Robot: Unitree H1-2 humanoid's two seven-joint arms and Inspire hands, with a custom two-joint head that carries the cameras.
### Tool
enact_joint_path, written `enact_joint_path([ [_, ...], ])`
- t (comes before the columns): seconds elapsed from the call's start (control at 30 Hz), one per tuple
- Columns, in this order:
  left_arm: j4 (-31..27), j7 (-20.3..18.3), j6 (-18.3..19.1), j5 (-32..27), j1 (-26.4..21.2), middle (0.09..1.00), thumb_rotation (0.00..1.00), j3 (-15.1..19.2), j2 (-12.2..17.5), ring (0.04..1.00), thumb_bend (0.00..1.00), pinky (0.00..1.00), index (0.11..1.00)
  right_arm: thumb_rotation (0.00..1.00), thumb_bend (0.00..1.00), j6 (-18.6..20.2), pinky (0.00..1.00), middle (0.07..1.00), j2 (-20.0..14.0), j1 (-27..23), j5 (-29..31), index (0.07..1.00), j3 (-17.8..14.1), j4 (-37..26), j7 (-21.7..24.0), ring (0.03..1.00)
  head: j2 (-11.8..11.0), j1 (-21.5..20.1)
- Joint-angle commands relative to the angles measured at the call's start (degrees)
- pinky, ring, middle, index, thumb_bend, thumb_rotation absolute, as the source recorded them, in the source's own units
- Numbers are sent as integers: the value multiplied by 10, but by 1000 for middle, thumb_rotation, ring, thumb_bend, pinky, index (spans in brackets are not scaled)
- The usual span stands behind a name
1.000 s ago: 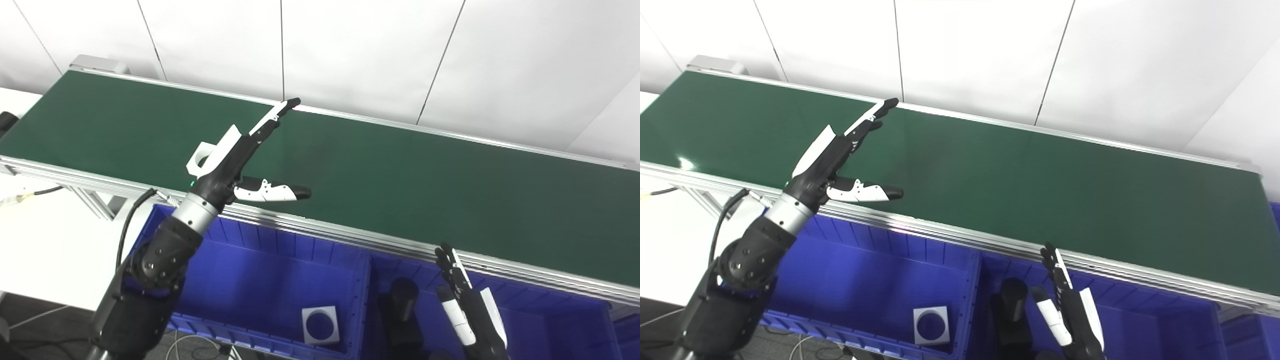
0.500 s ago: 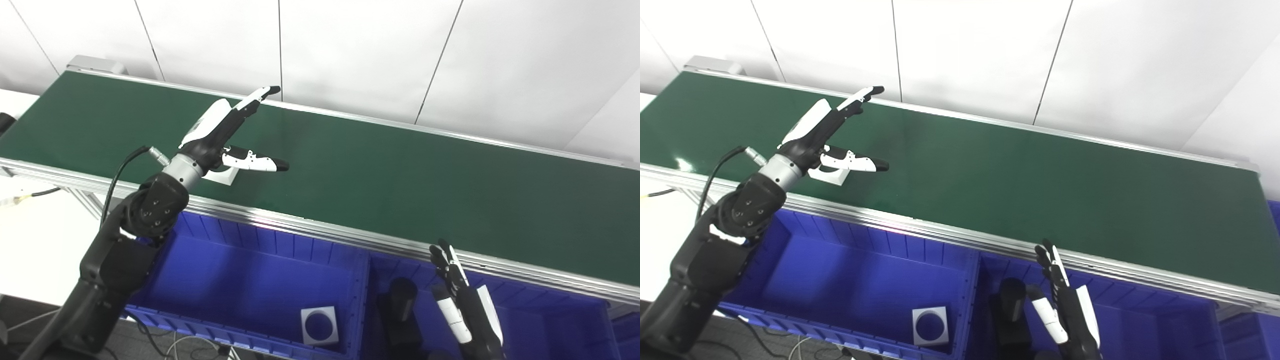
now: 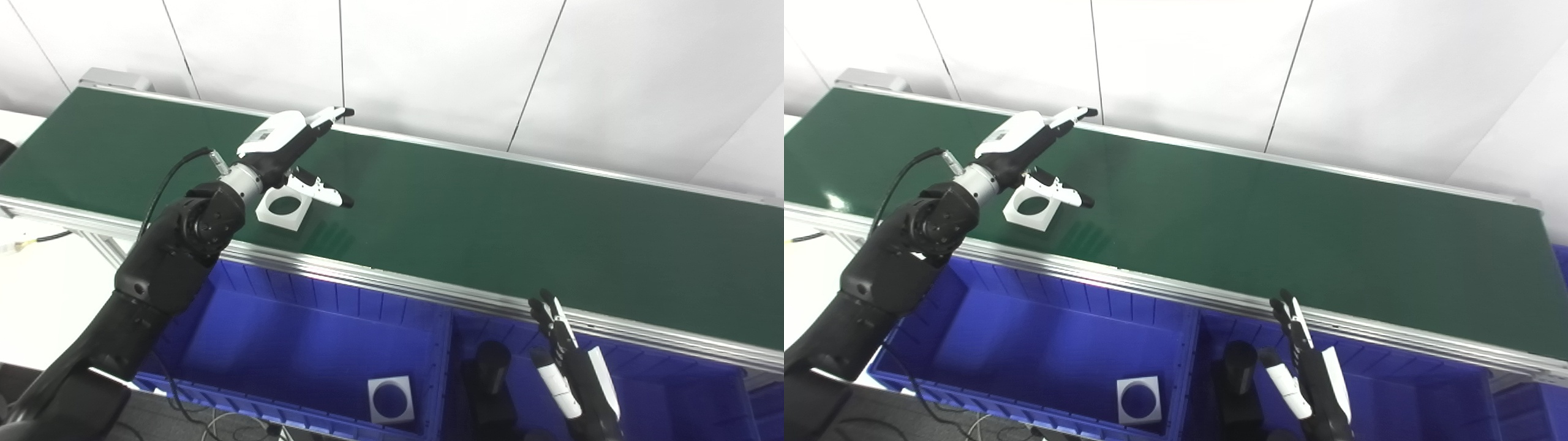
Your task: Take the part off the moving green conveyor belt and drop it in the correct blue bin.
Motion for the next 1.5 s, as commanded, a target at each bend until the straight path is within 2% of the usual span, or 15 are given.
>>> enact_joint_path([
  [0.0, 0, 1, 0, 14, -34, 983, 331, -3, 24, 947, 893, 901, 954, 912, 683, -32, 955, 943, -4, -7, 10, 1000, -5, -8, 1, 952, -1, 5],
  [0.23, 35, -5, 4, 45, -50, 991, 265, -30, 34, 982, 948, 958, 964, 911, 674, -34, 962, 940, -6, -9, 9, 1000, -7, -5, 1, 946, -1, 8],
  [0.37, 46, -22, 21, 63, -51, 1000, 237, -48, 38, 999, 951, 991, 979, 909, 674, -25, 959, 941, -4, -7, 11, 1000, -7, -11, 3, 948, -2, 8],
  [0.47, 60, -26, 15, 67, -49, 1000, 226, -58, 41, 1000, 954, 999, 984, 910, 678, -26, 954, 941, -4, -6, 12, 1000, -8, -11, 2, 948, -1, 8],
  [0.6, 85, -13, -1, 96, -53, 1000, 270, -82, 48, 1000, 950, 1000, 999, 899, 678, -25, 939, 941, -3, -6, 15, 1000, -9, -13, 3, 947, -2, 8],
  [0.77, 110, 0, -8, 103, -51, 1000, 234, -93, 44, 1000, 962, 1000, 990, 904, 684, -24, 947, 940, -3, -5, 14, 1000, -10, -15, 3, 945, -2, 7],
  [0.87, 111, 4, 1, 112, -47, 1000, 197, -98, 39, 1000, 917, 1000, 989, 901, 682, -25, 942, 940, -3, -3, 14, 1000, -10, -17, 3, 946, -1, 5],
  [0.97, 119, 29, -2, 118, -43, 993, 137, -102, 32, 989, 882, 978, 970, 903, 680, -23, 936, 939, -3, -1, 13, 1000, -11, -21, 3, 945, 0, 4],
  [1.0, 126, 49, -4, 125, -41, 992, 133, -104, 27, 988, 880, 976, 968, 903, 679, -22, 936, 939, -3, 0, 16, 1000, -11, -23, 4, 945, 1, 4],
  [1.13, 159, 121, -13, 155, -46, 924, 15, -122, 11, 911, 748, 906, 901, 887, 678, -23, 935, 936, -1, 3, 22, 1000, -12, -26, 5, 946, 3, 3],
  [1.3, 208, 179, -52, 119, -56, 825, 0, -106, -20, 799, 608, 773, 784, 876, 672, -29, 911, 936, 1, 6, 30, 1000, -15, -28, 6, 941, 6, 3],
  [1.37, 224, 193, -68, 107, -62, 812, 0, -103, -31, 788, 596, 760, 769, 874, 671, -28, 907, 936, 2, 7, 32, 1000, -15, -31, 6, 940, 8, 2],
  [1.43, 235, 201, -78, 93, -66, 750, 0, -98, -41, 719, 550, 697, 738, 874, 673, -26, 909, 936, 3, 7, 32, 1000, -16, -33, 5, 942, 8, 2],
  [1.47, 238, 199, -80, 85, -67, 609, 0, -94, -46, 567, 519, 619, 713, 876, 669, -27, 907, 935, 3, 8, 31, 1000, -16, -33, 5, 942, 8, 2],
])
